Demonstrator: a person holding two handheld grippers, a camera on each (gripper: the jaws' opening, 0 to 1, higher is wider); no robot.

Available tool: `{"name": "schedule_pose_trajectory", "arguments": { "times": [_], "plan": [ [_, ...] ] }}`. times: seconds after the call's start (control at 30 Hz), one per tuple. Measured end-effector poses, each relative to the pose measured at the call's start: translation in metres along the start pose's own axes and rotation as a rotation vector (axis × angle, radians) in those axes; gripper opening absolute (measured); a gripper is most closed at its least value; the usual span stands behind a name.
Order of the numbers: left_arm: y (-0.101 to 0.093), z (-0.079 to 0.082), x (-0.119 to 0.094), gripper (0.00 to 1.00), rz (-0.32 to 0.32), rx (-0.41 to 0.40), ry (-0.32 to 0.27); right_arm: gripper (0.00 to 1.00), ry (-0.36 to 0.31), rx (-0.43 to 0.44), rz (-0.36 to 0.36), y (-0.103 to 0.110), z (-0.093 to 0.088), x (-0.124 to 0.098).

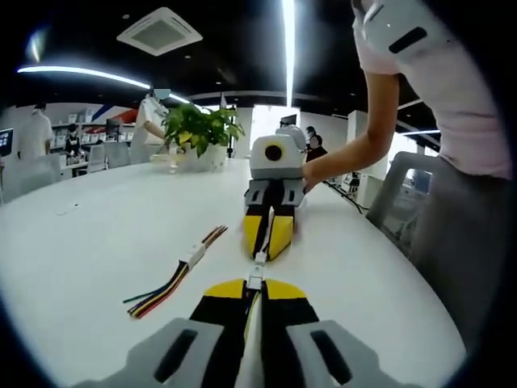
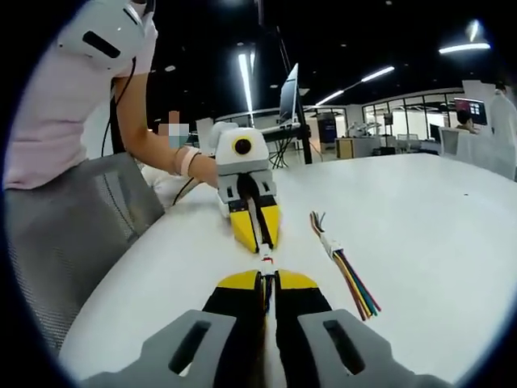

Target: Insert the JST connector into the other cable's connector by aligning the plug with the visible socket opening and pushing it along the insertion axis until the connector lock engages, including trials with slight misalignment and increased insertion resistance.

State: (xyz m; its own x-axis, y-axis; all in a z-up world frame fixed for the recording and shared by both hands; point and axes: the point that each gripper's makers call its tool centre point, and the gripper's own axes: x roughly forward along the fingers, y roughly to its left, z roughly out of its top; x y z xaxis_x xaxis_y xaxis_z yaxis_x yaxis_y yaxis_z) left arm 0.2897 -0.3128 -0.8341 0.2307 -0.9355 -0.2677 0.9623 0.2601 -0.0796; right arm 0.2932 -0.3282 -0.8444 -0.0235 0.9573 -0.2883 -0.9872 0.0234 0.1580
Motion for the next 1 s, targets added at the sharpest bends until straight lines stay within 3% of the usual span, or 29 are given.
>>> {"name": "schedule_pose_trajectory", "arguments": {
  "times": [1.0],
  "plan": [
    [0.002, 0.005, 0.003, 0.01, -0.004, -0.016, -0.031, 0.03, 0.028, -0.051, 0.015, 0.002, 0.002, 0.012]
  ]
}}
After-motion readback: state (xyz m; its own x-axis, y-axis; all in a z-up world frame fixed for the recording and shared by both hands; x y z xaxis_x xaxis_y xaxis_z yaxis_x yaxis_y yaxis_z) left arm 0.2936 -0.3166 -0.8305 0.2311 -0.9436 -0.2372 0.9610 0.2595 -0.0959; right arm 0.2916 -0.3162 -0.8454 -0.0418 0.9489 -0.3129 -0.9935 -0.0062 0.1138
